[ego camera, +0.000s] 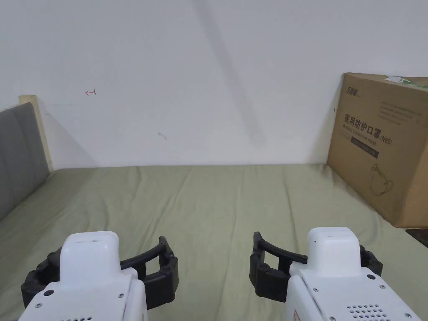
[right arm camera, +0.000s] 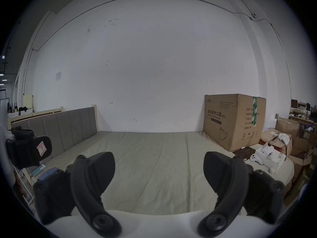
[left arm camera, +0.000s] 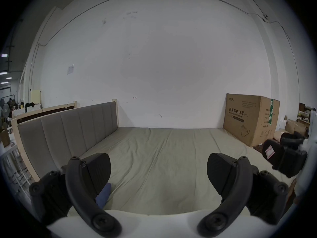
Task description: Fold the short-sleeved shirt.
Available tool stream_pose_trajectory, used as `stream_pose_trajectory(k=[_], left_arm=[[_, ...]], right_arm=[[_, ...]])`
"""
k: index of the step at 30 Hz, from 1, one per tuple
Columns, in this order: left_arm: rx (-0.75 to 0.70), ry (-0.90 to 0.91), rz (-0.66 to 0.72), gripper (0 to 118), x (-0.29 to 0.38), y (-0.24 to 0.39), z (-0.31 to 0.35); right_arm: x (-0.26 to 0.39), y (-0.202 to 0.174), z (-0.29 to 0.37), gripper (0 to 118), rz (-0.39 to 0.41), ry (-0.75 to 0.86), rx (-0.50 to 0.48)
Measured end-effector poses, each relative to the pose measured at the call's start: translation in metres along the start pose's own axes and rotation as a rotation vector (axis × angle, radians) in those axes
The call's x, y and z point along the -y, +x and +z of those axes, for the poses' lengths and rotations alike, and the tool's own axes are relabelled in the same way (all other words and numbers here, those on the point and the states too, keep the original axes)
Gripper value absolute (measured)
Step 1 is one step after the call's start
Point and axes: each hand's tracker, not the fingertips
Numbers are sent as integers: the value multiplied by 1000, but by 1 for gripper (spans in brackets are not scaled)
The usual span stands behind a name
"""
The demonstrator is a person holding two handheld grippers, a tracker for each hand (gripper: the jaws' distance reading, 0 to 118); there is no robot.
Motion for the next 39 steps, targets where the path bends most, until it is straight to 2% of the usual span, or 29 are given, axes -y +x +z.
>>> stream_pose_trajectory(k=[4,11,14,23,30,33,36,39], left_arm=[[2,1,-39,114,-8,3,4],[13,-12,-51,114,-13,9,8],[89,-56,-67,114,-17,7,5],[-18,-64,-41,114,-18,13,5],[-37,32,-133,114,-4,20,7],[7,54,-111,114,-5,16,7],[27,-13,-17,114,-8,10,5],[-1,-31,-10,114,-7,9,5]], right_arm=[[-2,2,-1,118,-14,7,6],[-6,6,-1,118,-31,26,28],[-6,7,-1,118,-24,29,35],[-4,4,0,118,10,22,44],[-4,2,0,118,26,25,44],[-4,2,0,118,33,25,43],[-2,2,-1,118,47,22,53],[-1,3,-1,118,42,19,61]])
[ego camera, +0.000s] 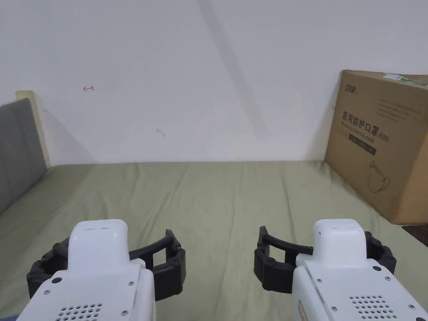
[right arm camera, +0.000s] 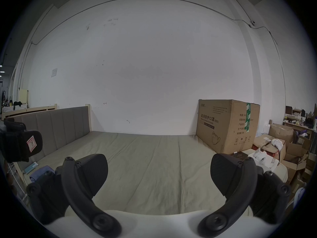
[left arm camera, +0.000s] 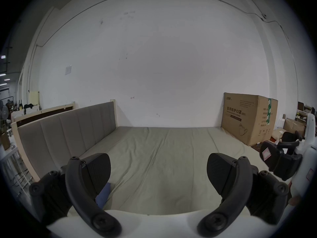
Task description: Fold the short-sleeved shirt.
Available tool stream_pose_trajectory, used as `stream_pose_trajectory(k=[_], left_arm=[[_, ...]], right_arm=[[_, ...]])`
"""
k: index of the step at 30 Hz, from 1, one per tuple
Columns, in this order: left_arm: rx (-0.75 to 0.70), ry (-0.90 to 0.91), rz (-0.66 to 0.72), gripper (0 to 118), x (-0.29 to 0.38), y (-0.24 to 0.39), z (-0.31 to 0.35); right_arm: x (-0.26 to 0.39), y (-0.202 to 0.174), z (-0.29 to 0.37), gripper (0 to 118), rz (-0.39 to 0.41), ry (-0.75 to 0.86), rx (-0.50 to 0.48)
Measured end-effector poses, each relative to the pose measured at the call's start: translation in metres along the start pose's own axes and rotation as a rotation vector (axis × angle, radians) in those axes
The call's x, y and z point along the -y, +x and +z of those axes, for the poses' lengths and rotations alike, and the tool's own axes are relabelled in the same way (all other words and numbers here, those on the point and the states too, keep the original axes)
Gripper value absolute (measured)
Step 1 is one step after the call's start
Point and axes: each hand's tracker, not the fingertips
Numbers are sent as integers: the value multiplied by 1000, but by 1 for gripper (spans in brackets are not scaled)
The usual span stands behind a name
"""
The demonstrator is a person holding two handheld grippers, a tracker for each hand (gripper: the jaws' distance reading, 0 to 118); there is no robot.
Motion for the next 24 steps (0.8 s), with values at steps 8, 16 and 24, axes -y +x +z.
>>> stream_pose_trajectory(k=[8,16,24], left_arm=[[43,8,15,116,10,-6,4],[63,49,-55,116,10,-2,6],[48,51,-50,116,10,-4,4]], right_arm=[[4,0,-2,118,-15,-22,0],[4,-2,-2,118,-13,-23,-13],[5,1,-1,118,-17,-19,-8]])
